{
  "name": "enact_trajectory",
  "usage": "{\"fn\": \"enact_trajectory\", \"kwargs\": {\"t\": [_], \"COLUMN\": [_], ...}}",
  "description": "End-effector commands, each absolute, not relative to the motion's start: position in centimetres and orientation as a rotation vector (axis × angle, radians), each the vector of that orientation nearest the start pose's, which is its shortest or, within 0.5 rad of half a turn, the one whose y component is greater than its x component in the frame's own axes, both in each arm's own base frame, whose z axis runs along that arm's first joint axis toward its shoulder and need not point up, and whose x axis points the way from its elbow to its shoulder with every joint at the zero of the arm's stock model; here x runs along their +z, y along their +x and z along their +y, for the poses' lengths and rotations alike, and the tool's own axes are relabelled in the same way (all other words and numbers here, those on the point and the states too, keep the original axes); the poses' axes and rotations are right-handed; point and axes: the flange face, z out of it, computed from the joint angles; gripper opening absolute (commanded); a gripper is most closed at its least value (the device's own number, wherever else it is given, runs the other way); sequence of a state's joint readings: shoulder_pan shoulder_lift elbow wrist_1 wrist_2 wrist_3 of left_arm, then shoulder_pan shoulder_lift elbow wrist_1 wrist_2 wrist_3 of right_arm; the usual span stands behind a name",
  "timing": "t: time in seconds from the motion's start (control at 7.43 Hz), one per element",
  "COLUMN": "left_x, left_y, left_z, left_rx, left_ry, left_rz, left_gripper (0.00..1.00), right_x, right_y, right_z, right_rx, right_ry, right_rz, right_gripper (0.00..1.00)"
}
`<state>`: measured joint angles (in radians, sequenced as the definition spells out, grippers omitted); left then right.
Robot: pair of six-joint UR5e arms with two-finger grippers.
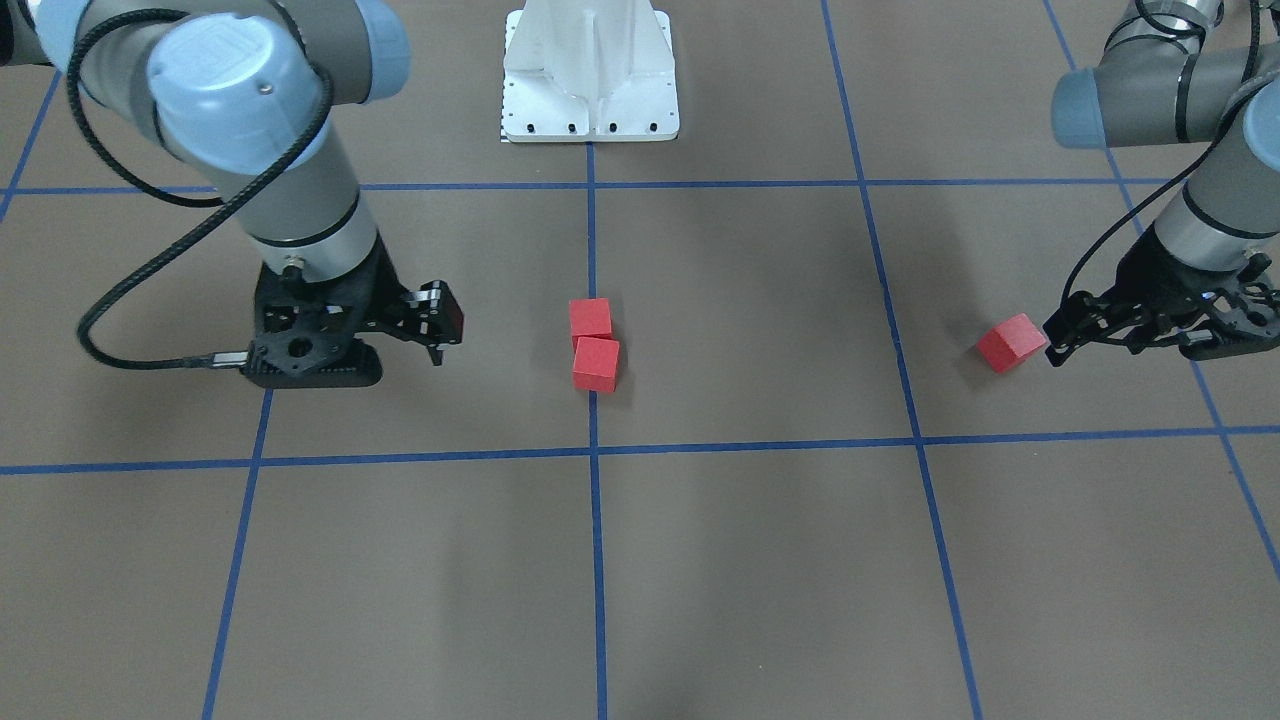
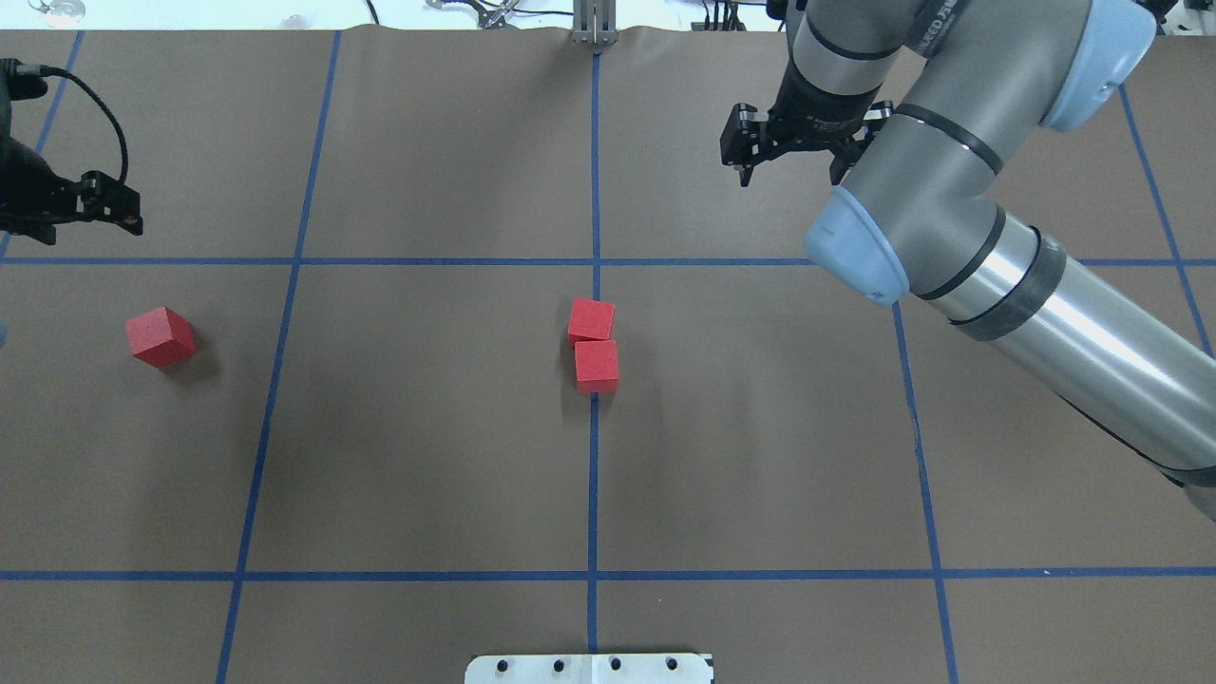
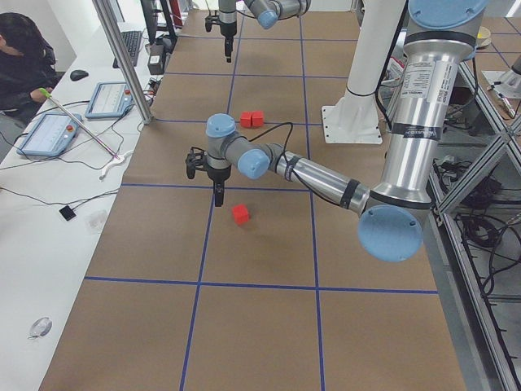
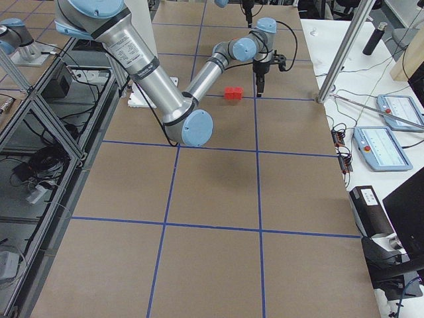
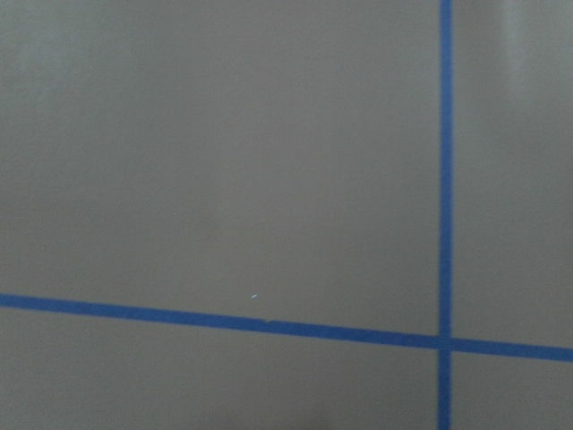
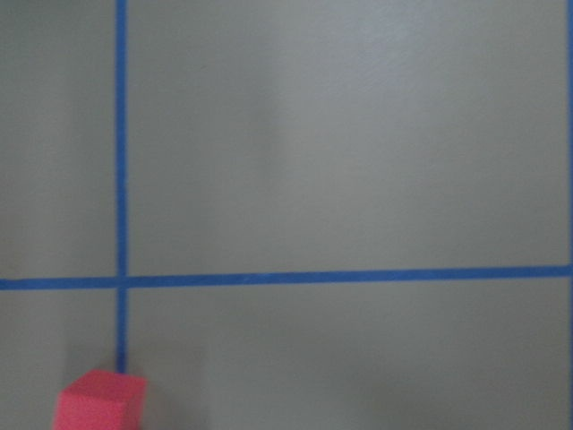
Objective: Form red blocks into L shape at center
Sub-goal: 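Raise the open right gripper away while lowering the left gripper onto the far cube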
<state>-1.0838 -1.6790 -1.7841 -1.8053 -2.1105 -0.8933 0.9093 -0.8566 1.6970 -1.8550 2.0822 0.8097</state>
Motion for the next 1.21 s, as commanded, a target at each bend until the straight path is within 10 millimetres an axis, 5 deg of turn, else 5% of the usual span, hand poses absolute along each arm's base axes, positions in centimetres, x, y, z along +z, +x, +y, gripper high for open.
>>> {"fn": "enact_trajectory", "kwargs": {"t": [0.0,0.27,1.08], "left_x": [51.2,51.4,53.0], "left_y": [20.0,25.9,27.5], "left_z": [-49.9,-47.6,-47.3], "left_rx": [-0.304,-0.335,-0.314], "left_ry": [0.07,0.061,0.037], "left_rz": [0.751,0.726,0.702], "left_gripper": [1.0,1.0,1.0], "right_x": [23.2,23.2,23.4], "right_y": [-32.3,-32.3,-32.3], "right_z": [-58.6,-58.6,-58.5], "right_rx": [-0.037,-0.038,-0.037], "right_ry": [0.089,0.091,0.09], "right_rz": [-0.717,-0.72,-0.717], "right_gripper": [0.99,0.99,0.99]}}
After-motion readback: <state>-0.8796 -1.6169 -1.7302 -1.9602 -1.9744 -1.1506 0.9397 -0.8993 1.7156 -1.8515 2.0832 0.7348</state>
